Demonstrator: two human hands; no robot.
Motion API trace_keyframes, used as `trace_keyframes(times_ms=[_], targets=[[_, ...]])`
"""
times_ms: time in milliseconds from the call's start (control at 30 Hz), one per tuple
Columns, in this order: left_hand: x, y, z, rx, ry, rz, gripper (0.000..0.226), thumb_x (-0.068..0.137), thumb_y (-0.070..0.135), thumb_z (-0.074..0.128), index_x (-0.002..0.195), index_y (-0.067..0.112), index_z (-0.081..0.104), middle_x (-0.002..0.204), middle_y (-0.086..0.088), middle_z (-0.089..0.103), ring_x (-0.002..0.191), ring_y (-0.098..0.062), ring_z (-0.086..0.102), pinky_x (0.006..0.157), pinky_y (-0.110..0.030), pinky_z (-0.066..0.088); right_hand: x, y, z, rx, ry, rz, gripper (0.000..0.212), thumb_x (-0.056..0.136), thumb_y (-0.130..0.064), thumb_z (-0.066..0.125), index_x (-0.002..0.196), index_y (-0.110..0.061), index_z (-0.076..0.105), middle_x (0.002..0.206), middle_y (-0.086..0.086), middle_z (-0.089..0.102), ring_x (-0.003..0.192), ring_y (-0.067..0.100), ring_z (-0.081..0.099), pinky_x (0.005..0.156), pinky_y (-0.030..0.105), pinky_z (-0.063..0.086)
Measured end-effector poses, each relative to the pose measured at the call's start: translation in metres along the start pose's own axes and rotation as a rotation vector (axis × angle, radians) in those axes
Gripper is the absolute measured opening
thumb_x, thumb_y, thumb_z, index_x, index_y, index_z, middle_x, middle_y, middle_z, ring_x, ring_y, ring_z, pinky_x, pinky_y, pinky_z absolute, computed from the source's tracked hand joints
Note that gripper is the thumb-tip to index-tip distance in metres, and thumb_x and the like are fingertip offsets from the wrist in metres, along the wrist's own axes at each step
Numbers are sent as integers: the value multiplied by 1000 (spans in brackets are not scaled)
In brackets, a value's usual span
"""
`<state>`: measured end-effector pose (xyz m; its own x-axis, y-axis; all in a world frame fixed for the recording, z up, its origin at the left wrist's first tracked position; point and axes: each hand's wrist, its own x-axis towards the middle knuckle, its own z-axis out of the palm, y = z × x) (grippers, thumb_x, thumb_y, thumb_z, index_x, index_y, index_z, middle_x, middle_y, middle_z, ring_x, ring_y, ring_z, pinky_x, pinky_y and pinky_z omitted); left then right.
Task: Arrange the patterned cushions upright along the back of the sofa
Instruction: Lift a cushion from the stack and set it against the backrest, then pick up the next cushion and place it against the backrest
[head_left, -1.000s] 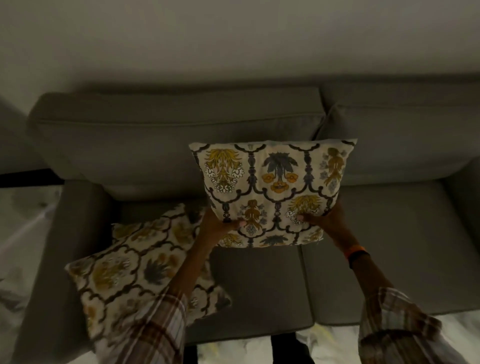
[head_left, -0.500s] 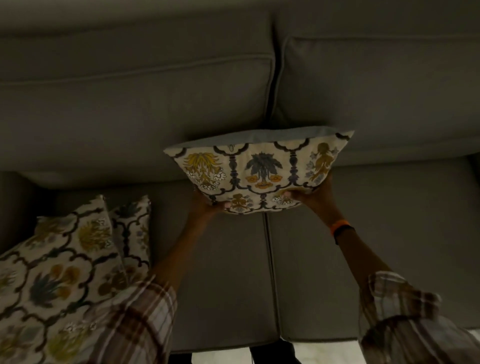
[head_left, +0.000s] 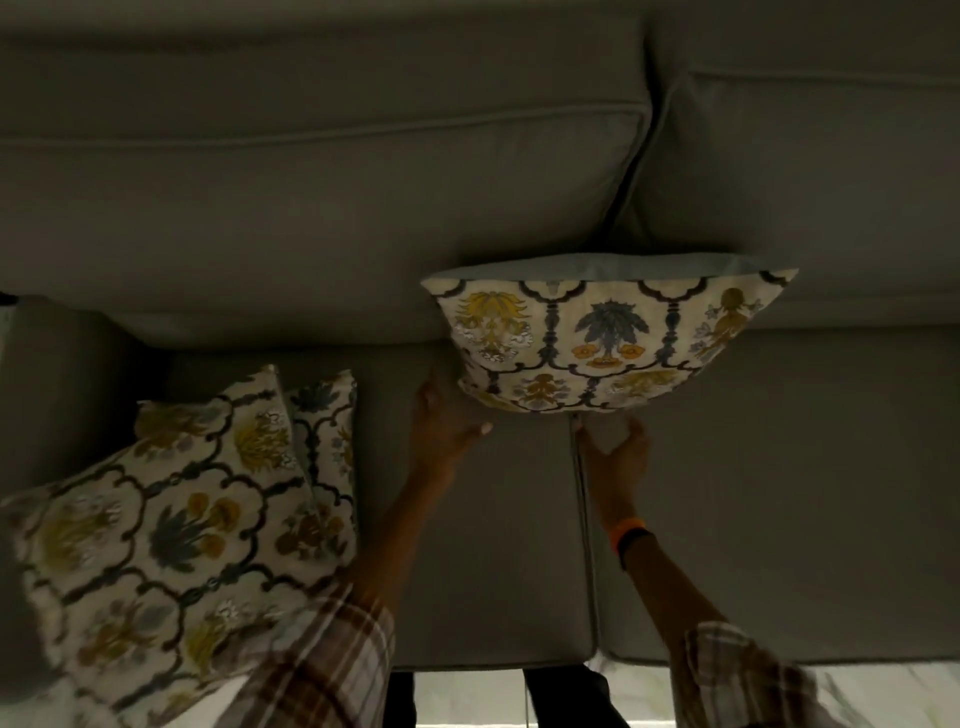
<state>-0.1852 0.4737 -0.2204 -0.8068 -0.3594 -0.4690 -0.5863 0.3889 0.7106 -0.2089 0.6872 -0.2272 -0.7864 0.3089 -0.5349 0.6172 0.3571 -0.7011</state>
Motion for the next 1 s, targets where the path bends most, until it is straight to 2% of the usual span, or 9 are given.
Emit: trace_keyframes(times_ms=[133, 267, 467, 533, 600, 667, 767, 900, 1000], targets=[[-28, -56, -66, 365, 122, 119, 88, 84, 50, 64, 152, 25, 14, 159, -9, 23, 146, -27, 23, 118, -46, 28, -82, -7, 91, -230, -273, -196, 69, 97, -35, 69, 156, -13, 39, 163, 12, 32, 147, 32, 40, 117, 44, 41], [-57, -111, -155, 423, 307, 73, 80, 88, 46, 60, 151, 20, 19, 158, -16, 26, 146, -34, 22, 119, -53, 25, -158, -38, 181, -258, -460, -276, 71, 100, -42, 63, 159, -14, 36, 165, 9, 31, 146, 29, 42, 112, 36, 40], [-87, -210, -288, 192, 509, -206, 85, 83, 56, 56, 149, 17, 19, 154, -17, 26, 141, -36, 26, 116, -59, 24, -235, -65, 278, -111, -646, -147, 97, 85, -65, 69, 163, -26, 27, 167, 2, 35, 150, 28, 41, 117, 47, 42], [-99, -235, -310, 89, 498, -397, 101, 78, 66, 59, 151, 19, 8, 159, -14, 16, 145, -35, 20, 118, -58, 20, -244, -67, 293, -109, -651, -132, 95, 90, -46, 74, 166, -24, 20, 166, 4, 36, 150, 28, 41, 114, 39, 43], [-108, -265, -321, -119, 437, -608, 122, 59, 84, 60, 151, 26, 3, 160, -13, 15, 144, -38, 23, 116, -61, 24, -247, -63, 299, -134, -632, -90, 96, 93, -38, 74, 167, -23, 15, 167, 7, 34, 151, 30, 38, 114, 39, 40], [-115, -287, -324, -452, 416, -737, 141, 37, 91, 64, 150, 29, 7, 155, -14, 27, 138, -40, 36, 111, -62, 32, -244, -55, 298, -159, -643, -64, 108, 85, -54, 77, 167, -26, 14, 169, 4, 31, 154, 29, 34, 119, 42, 35], [-118, -294, -326, -643, 351, -715, 141, 35, 82, 74, 150, 21, 19, 149, -11, 41, 132, -36, 46, 110, -56, 39, -234, -49, 290, -149, -663, -38, 116, 73, -69, 78, 165, -23, 24, 161, 1, 44, 150, 30, 42, 114, 39, 39], [-120, -268, -330, -609, 454, -566, 105, 55, 64, 82, 142, 23, 41, 136, -4, 58, 124, -27, 56, 105, -49, 46, -225, -58, 263, -22, -705, -114, 74, 87, -41, 77, 153, -25, 46, 142, -10, 61, 129, -1, 61, 111, 27, 49], [-121, -224, -318, -634, 445, -407, 103, 50, 57, 85, 138, 22, 46, 132, 0, 60, 117, -19, 59, 96, -39, 50, -212, -52, 219, 5, -579, -149, 80, 82, -47, 84, 148, -16, 51, 133, 18, 68, 117, 27, 70, 93, 35, 60]])
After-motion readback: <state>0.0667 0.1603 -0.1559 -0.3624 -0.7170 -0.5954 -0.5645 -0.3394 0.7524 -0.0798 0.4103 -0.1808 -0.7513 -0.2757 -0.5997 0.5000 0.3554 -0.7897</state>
